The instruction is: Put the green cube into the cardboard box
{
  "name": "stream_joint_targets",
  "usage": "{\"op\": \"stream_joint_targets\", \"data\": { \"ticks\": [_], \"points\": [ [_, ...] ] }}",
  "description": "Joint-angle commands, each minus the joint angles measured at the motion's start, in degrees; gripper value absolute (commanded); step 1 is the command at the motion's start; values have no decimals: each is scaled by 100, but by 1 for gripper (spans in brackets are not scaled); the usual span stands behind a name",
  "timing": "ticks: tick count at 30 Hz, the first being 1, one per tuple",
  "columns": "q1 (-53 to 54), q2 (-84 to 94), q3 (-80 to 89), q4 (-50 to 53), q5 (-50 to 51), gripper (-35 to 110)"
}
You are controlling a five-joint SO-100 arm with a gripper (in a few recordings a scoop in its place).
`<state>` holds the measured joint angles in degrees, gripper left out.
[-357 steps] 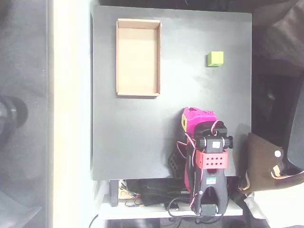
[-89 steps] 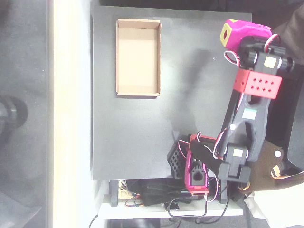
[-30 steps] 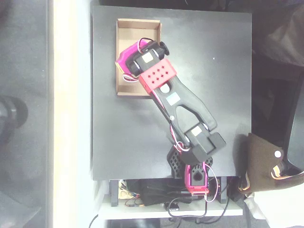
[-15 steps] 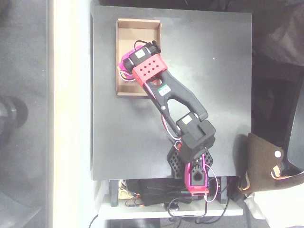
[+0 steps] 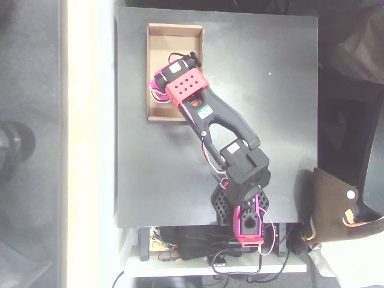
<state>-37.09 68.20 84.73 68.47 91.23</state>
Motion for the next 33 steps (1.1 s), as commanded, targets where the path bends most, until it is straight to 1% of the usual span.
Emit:
{"op": "stream_joint_targets", "data": {
  "ticks": [1,7,12,22,33],
  "points": [
    [-9,202,-132,9,624,12],
    [-18,202,-132,9,624,29],
    [-18,202,-132,9,624,38],
    [-26,554,-132,9,624,38],
    [-26,2294,-132,9,624,38]
  ]
}}
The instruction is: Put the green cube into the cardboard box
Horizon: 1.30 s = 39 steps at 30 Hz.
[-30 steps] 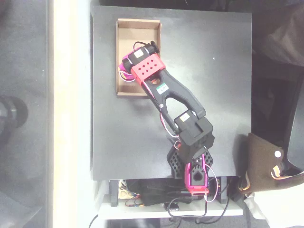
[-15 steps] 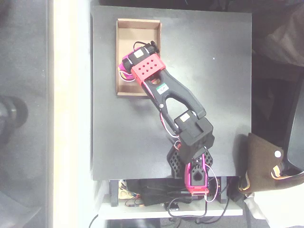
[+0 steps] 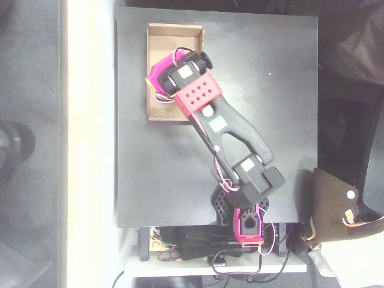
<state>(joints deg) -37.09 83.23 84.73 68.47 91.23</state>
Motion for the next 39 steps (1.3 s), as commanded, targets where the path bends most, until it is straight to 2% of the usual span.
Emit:
{"op": "stream_joint_targets", "data": {
  "ticks": [1,11,20,26,30,35,39],
  "points": [
    [-26,984,-132,9,624,38],
    [9,3023,-132,9,624,38],
    [817,4254,-132,0,615,38],
    [1758,4570,-132,-88,606,38],
    [2285,4597,-123,-642,606,38],
    [2646,4597,-88,-1354,615,38],
    [2856,4597,-26,-1362,624,37]
  ]
}}
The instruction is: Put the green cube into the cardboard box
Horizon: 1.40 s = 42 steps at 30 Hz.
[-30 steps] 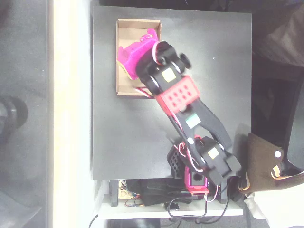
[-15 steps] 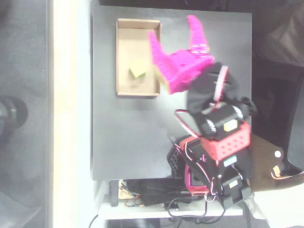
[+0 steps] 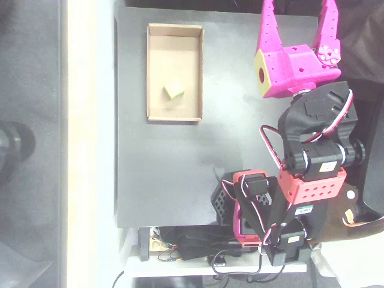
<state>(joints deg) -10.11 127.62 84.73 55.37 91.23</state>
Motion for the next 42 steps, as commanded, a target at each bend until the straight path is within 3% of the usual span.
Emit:
{"op": "stream_joint_targets", "data": {
  "ticks": [1,7,14,27,34,42],
  "points": [
    [202,158,-18,-44,624,37],
    [404,316,387,-35,677,29],
    [642,1617,2259,-97,633,17],
    [563,4025,5502,-105,615,16],
    [563,4711,6618,-105,615,4],
    [545,5194,7664,-44,624,3]
  ]
}}
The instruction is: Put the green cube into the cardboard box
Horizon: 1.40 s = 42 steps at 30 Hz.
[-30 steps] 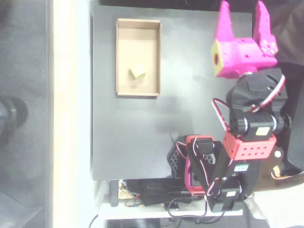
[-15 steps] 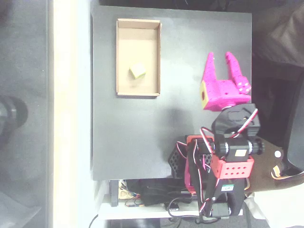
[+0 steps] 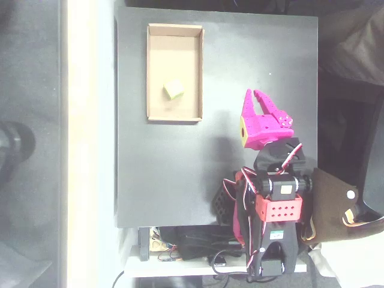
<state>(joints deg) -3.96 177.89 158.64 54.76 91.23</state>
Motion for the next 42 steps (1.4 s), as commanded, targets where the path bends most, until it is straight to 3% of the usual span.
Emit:
{"op": "stream_joint_targets", "data": {
  "ticks": [1,21,32,42],
  "points": [
    [-70,211,387,18,624,3],
    [0,545,2206,70,686,3],
    [-53,554,2215,1679,694,3],
    [-62,888,2224,2127,694,3]
  ]
}}
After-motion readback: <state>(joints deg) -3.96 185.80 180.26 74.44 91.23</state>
